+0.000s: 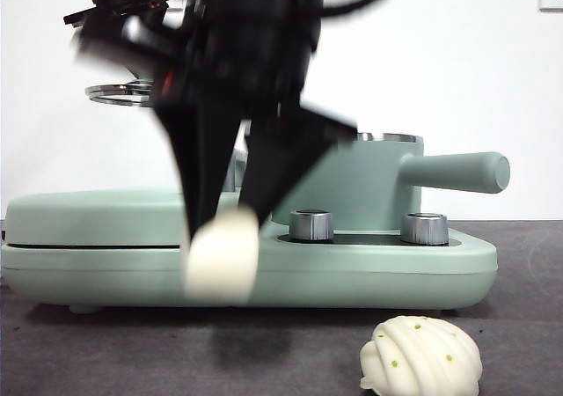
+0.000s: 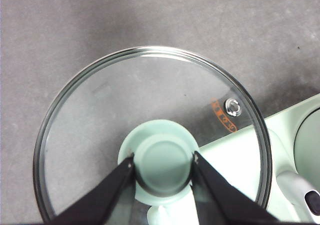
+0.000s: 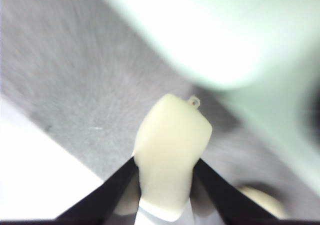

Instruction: Put the buns in a small steamer

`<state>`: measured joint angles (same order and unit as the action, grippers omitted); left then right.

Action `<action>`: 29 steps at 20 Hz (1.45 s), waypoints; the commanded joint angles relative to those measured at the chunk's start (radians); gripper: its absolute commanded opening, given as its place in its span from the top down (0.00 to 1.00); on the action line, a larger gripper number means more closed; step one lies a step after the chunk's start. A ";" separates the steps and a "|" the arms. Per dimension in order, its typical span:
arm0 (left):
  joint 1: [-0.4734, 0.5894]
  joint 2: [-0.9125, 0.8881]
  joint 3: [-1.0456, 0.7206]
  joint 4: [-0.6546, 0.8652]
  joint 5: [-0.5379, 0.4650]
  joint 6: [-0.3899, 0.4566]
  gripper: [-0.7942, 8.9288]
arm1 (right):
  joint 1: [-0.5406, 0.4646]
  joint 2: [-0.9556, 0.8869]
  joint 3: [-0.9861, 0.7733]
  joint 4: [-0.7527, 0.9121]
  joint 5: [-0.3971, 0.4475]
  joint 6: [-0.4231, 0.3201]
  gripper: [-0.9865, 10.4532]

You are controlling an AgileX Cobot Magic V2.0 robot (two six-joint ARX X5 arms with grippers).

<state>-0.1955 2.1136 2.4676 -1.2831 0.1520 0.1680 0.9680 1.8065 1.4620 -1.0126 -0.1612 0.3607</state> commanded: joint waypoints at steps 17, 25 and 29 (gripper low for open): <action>0.000 -0.008 0.047 0.020 0.002 -0.005 0.83 | -0.436 0.247 0.622 -0.244 0.008 -0.236 0.81; 0.000 -0.008 0.047 0.024 0.002 -0.004 0.83 | -0.440 0.339 0.621 -0.242 0.041 -0.246 0.77; 0.006 -0.008 0.047 0.026 0.002 -0.004 0.83 | -0.442 0.344 0.621 -0.235 0.029 -0.247 0.67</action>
<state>-0.1917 2.1136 2.4676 -1.2819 0.1524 0.1680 0.5198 2.1174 2.0537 -1.2526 -0.1310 0.1265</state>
